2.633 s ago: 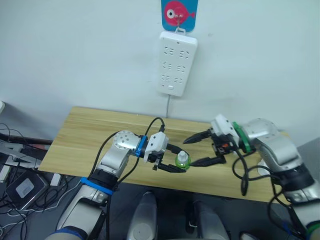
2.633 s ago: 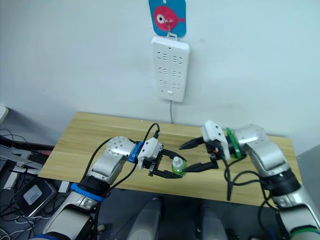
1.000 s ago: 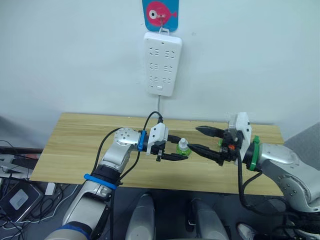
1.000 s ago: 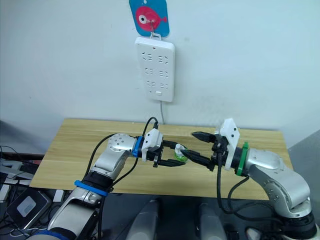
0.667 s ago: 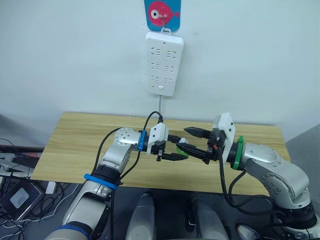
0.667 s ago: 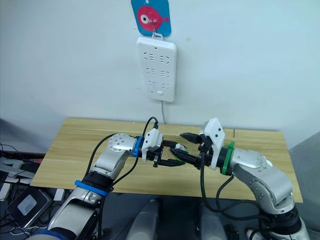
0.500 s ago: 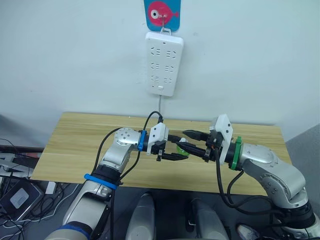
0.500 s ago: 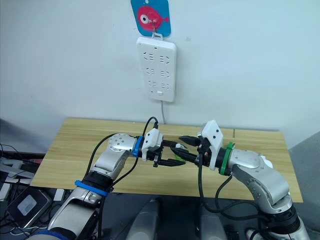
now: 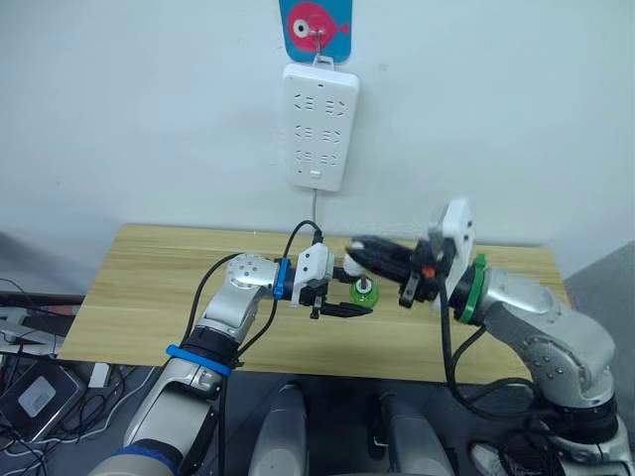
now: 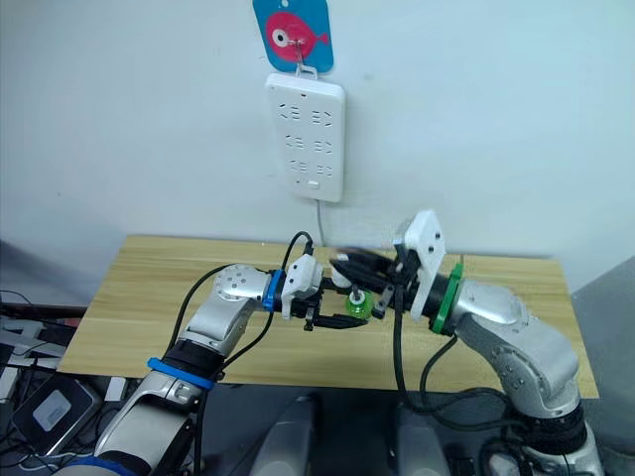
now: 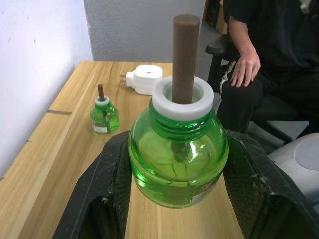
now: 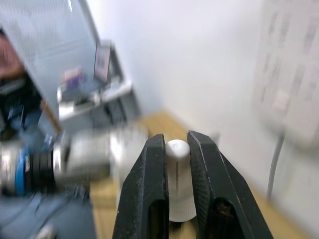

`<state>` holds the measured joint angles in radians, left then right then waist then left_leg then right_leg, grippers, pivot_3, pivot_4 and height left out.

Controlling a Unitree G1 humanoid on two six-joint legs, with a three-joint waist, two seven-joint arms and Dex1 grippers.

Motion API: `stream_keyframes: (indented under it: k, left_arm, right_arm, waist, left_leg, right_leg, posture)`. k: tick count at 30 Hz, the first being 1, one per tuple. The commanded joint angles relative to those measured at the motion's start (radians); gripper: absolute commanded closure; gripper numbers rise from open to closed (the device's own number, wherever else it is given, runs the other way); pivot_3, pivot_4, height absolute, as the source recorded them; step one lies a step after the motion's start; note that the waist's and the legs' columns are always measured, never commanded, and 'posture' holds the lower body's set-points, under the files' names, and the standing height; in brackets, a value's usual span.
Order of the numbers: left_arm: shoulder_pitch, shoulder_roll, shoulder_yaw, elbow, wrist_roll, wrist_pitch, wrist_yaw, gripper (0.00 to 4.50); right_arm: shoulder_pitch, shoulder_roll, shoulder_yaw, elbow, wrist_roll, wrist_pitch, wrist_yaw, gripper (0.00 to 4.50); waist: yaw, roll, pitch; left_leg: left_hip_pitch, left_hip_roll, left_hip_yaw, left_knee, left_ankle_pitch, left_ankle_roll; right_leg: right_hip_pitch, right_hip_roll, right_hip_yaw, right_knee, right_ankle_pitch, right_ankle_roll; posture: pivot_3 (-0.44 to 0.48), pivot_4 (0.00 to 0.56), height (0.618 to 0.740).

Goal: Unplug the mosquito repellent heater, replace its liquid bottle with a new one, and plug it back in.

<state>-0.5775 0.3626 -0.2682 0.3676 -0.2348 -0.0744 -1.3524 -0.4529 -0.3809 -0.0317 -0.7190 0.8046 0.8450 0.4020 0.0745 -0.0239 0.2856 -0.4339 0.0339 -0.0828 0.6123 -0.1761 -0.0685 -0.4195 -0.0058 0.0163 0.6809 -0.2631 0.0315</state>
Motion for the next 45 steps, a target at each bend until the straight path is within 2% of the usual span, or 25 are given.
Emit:
stream_keyframes:
  k: [1, 4, 7, 10, 14, 19, 23, 33, 37, 39, 41, 45]
  left_arm:
    - [0.023, 0.019, 0.026, 0.002, 0.001, -0.011, 0.014, 2.27]
    - [0.032, 0.036, 0.036, 0.013, 0.003, -0.019, 0.027, 2.27]
    - [0.041, 0.054, 0.053, 0.005, -0.003, -0.008, 0.041, 2.27]
    - [0.049, 0.072, 0.069, -0.021, -0.008, 0.018, 0.055, 2.27]
    - [0.052, 0.084, 0.076, -0.049, -0.012, 0.043, 0.059, 2.27]
    - [0.068, 0.111, 0.085, -0.097, -0.017, 0.079, 0.059, 2.27]
    - [0.083, 0.128, 0.089, -0.129, -0.020, 0.101, 0.058, 2.27]
    - [0.101, 0.133, 0.092, -0.171, -0.020, 0.132, 0.070, 2.27]
    - [0.097, 0.129, 0.089, -0.171, -0.021, 0.135, 0.075, 2.27]
    - [0.093, 0.127, 0.087, -0.167, -0.020, 0.133, 0.075, 2.27]
    - [0.090, 0.124, 0.086, -0.161, -0.019, 0.130, 0.074, 2.27]
    - [0.080, 0.114, 0.081, -0.137, -0.012, 0.112, 0.070, 2.27]
  right_arm:
    - [-0.010, -0.004, -0.089, -0.039, 0.050, 0.030, -0.112, 4.23]
    - [0.065, -0.038, -0.085, -0.010, -0.039, -0.011, -0.128, 4.23]
    - [0.201, -0.078, 0.000, 0.107, -0.296, -0.184, -0.153, 4.23]
    - [0.293, -0.050, 0.078, 0.322, -0.488, -0.409, -0.167, 4.23]
    - [0.301, 0.025, 0.107, 0.597, -0.613, -0.628, -0.182, 4.23]
    - [0.226, 0.104, 0.091, 0.913, -0.664, -0.832, -0.150, 4.23]
    - [0.173, 0.123, 0.074, 1.062, -0.687, -0.928, -0.132, 4.23]
    - [0.099, 0.166, 0.060, 1.279, -0.702, -1.037, -0.083, 4.23]
    - [0.090, 0.168, 0.057, 1.307, -0.717, -1.058, -0.084, 4.23]
    - [0.097, 0.164, 0.055, 1.295, -0.716, -1.063, -0.076, 3.49]
    - [0.109, 0.159, 0.054, 1.265, -0.711, -1.063, -0.061, 2.94]
    - [0.151, 0.138, 0.049, 1.101, -0.678, -1.015, -0.012, 1.41]
  waist:
    - [0.001, 0.000, 0.000]
    - [0.006, 0.000, 0.000]
    - [0.005, 0.000, 0.000]
    - [0.001, 0.000, 0.000]
    - [-0.011, 0.000, 0.001]
    - [-0.017, 0.003, 0.005]
    - [-0.017, 0.005, 0.012]
    - [-0.011, 0.006, 0.016]
    - [-0.009, 0.006, 0.017]
    - [-0.008, 0.006, 0.017]
    - [-0.006, 0.006, 0.018]
    - [-0.002, 0.007, 0.025]
  left_leg:
    - [0.000, 0.000, 0.000, 0.000, 0.000, 0.000]
    - [-0.001, -0.001, 0.000, -0.001, 0.000, 0.000]
    - [-0.001, -0.001, 0.000, -0.001, 0.000, 0.000]
    - [0.000, -0.001, 0.001, -0.001, 0.000, 0.000]
    - [0.000, -0.001, 0.002, -0.001, 0.000, 0.000]
    - [0.000, 0.000, 0.002, -0.001, 0.000, 0.000]
    - [0.000, 0.000, 0.002, -0.002, 0.000, 0.000]
    - [0.001, 0.000, 0.002, -0.003, 0.000, 0.000]
    - [0.001, 0.000, 0.002, -0.003, 0.000, 0.000]
    - [0.001, 0.000, 0.002, -0.003, 0.000, 0.000]
    - [0.001, 0.000, 0.002, -0.003, 0.000, 0.000]
    - [0.001, 0.000, 0.002, -0.003, 0.000, 0.000]
  right_leg:
    - [0.000, 0.000, 0.000, -0.001, 0.000, 0.000]
    - [0.000, -0.001, 0.000, -0.001, 0.000, 0.000]
    - [0.000, -0.001, 0.000, -0.001, 0.000, 0.000]
    - [0.000, -0.001, 0.000, -0.001, 0.000, 0.000]
    - [-0.001, 0.000, 0.001, 0.000, 0.000, 0.000]
    - [-0.001, 0.000, 0.001, 0.000, 0.000, 0.000]
    - [-0.001, 0.000, 0.001, -0.001, 0.000, 0.000]
    - [-0.001, 0.000, 0.001, -0.001, -0.001, -0.001]
    - [-0.001, 0.000, 0.002, -0.001, -0.001, -0.001]
    - [-0.001, 0.000, 0.002, -0.001, -0.001, -0.001]
    - [-0.001, 0.000, 0.002, -0.001, -0.001, -0.001]
    - [-0.001, 0.000, 0.002, -0.001, -0.001, -0.001]
  posture:
    - [0.222, 0.269, 0.740]
    - [0.217, 0.270, 0.740]
    - [0.223, 0.274, 0.740]
    - [0.234, 0.281, 0.740]
    - [0.265, 0.298, 0.740]
    - [0.277, 0.310, 0.740]
    - [0.296, 0.324, 0.740]
    - [0.316, 0.330, 0.740]
    - [0.313, 0.331, 0.740]
    - [0.313, 0.331, 0.740]
    - [0.313, 0.331, 0.740]
    - [0.294, 0.330, 0.740]
